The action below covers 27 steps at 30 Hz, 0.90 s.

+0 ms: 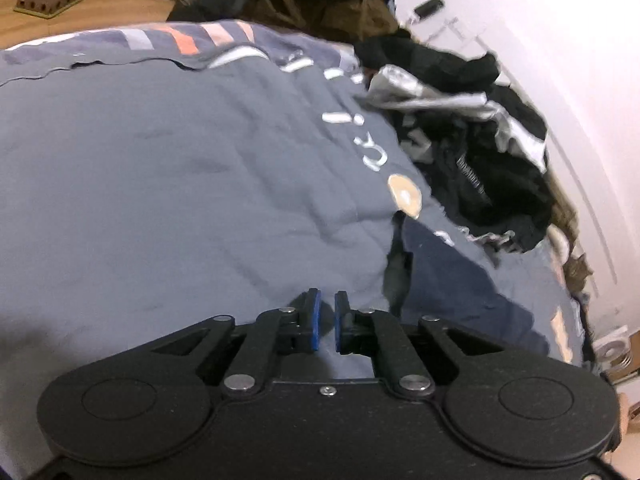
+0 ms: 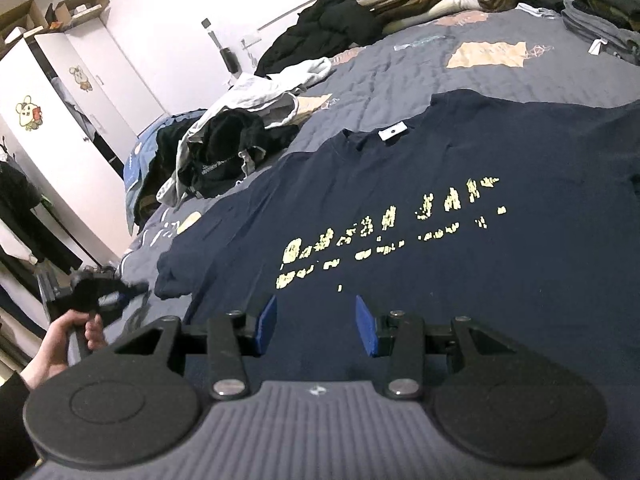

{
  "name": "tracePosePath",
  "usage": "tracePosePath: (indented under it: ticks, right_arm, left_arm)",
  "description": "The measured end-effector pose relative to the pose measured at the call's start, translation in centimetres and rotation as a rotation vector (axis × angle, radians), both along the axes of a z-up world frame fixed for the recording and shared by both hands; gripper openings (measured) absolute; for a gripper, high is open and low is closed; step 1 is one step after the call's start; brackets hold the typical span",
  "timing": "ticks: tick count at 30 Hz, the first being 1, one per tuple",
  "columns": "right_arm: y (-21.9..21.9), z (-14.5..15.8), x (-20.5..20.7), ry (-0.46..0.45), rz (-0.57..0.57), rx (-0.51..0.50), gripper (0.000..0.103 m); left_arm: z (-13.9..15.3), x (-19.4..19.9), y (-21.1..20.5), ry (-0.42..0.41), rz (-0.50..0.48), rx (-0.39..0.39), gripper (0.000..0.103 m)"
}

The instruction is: Fold clothes

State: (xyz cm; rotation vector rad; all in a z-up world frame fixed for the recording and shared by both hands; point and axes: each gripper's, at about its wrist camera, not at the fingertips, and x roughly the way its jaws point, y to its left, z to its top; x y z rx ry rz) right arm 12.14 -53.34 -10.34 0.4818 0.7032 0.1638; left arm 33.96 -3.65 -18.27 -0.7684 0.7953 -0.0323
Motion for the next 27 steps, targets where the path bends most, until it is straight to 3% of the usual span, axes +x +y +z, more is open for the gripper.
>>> tracePosePath:
  ticks: [2, 4, 7, 13, 14, 17, 20, 24, 27]
  right_arm:
    - [0.1, 0.0, 0.1, 0.002, 0.003, 0.0, 0.043]
    - [0.2, 0.0, 0.1, 0.004, 0.003, -0.001, 0.043]
    - [0.5, 0.0, 0.1, 0.009, 0.013, -0.002, 0.043]
    - [0.7, 0.1, 0.0, 0.008, 0.03, 0.006, 0.043]
    - [0.7, 0.1, 0.1, 0.008, 0.03, 0.008, 0.043]
    - [0.6, -0.1, 0.2, 0.015, 0.025, 0.012, 0.043]
    - [0.6, -0.4, 0.3, 0.027, 0.022, 0.012, 0.044]
    - [0.5, -0.5, 0.4, 0.037, 0.018, 0.019, 0.044]
    - [0.4, -0.6, 0.4, 0.042, 0.018, 0.027, 0.044]
  left_arm:
    - [0.3, -1.0, -0.5, -0.021, -0.006, -0.047, 0.057]
    - [1.0, -1.5, -2.4, -0.065, -0.043, -0.08, 0.057]
    - [2.1, -0.8, -4.7, -0.112, -0.086, 0.005, 0.056]
    - [1.2, 2.4, -5.1, -0.07, -0.153, 0.091, 0.046]
    - [1.0, 2.7, -5.2, -0.071, -0.174, 0.102, 0.032]
    - [0.8, 3.6, -5.8, -0.076, -0.261, 0.097, 0.008]
    - [1.6, 3.6, -5.6, -0.119, -0.334, 0.058, 0.004]
    - [3.4, 2.4, -2.6, -0.192, -0.338, -0.023, 0.002]
    - [3.1, 1.3, -2.0, -0.17, -0.372, -0.018, 0.002]
